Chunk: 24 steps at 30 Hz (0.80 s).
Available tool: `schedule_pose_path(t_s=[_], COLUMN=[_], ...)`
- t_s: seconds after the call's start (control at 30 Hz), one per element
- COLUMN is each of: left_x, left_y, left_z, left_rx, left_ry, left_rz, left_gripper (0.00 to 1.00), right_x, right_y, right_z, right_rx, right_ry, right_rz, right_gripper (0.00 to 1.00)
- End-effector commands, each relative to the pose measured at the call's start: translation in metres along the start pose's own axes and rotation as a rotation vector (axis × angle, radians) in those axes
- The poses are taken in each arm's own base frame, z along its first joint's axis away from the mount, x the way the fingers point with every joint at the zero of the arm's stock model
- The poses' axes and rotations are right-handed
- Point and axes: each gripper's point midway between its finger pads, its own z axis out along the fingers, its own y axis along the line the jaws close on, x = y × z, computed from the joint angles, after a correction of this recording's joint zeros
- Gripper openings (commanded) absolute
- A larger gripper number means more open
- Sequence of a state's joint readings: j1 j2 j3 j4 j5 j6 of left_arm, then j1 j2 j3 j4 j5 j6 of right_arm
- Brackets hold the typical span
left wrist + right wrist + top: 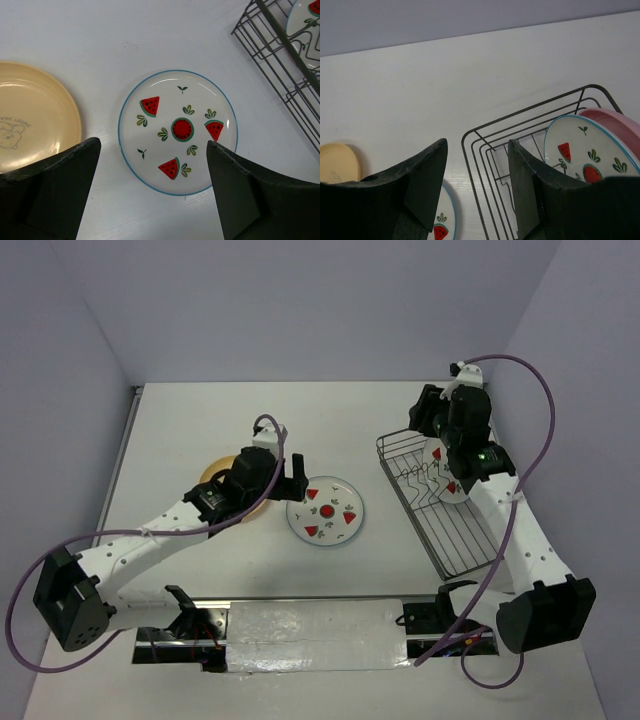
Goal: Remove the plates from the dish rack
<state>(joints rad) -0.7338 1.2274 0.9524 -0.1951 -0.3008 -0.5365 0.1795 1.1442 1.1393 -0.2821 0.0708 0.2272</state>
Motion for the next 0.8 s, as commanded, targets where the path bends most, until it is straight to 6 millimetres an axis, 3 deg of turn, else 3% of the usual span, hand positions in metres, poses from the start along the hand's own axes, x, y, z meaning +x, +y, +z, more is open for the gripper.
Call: schedule_pose_path(t_s=[0.0,0.1,0.2,0.37,0.6,0.67,0.77], left_x=[-0.005,-0.006,-0.005,-0.008,-0.009,-0.01,-0.01], left_y=[-0.008,-0.007,-0.001,0.003,-0.002,-0.001,0.0], left_z=[-0.009,-0.012,-0.015,-0.022,-0.026,-0.028,-0.031], left_rx=[0.059,0.054,0.035,0.037,0.073,0.071,0.075], left_ry=[-0.044,-0.047,-0.069,-0.12,-0.125,-0.126,-0.139], left_rz=[0.046,0.06,0.062,0.054,0.045,0.044,0.04], left_gripper=[0.99,0.99,0.99,0.99,0.99,0.99,0.99], right_x=[-0.016,-0.026,-0.037,-0.03,0.006,0.003,0.016], right_y=[-0.01,-0.022,-0.054,-0.103,-0.133,-0.125,-0.135], right_z=[0.002,0.007,0.008,-0.005,-0.02,-0.026,-0.031], right_rx=[0.07,0.11,0.241,0.398,0.387,0.316,0.318], right_ry=[-0.019,-0.047,-0.031,0.006,0.079,0.052,0.116], right_rz=[-0.006,-0.035,-0.106,-0.176,-0.14,-0.125,-0.169], right_gripper=[0.59,0.59,0.59,0.6,0.58,0.58,0.55])
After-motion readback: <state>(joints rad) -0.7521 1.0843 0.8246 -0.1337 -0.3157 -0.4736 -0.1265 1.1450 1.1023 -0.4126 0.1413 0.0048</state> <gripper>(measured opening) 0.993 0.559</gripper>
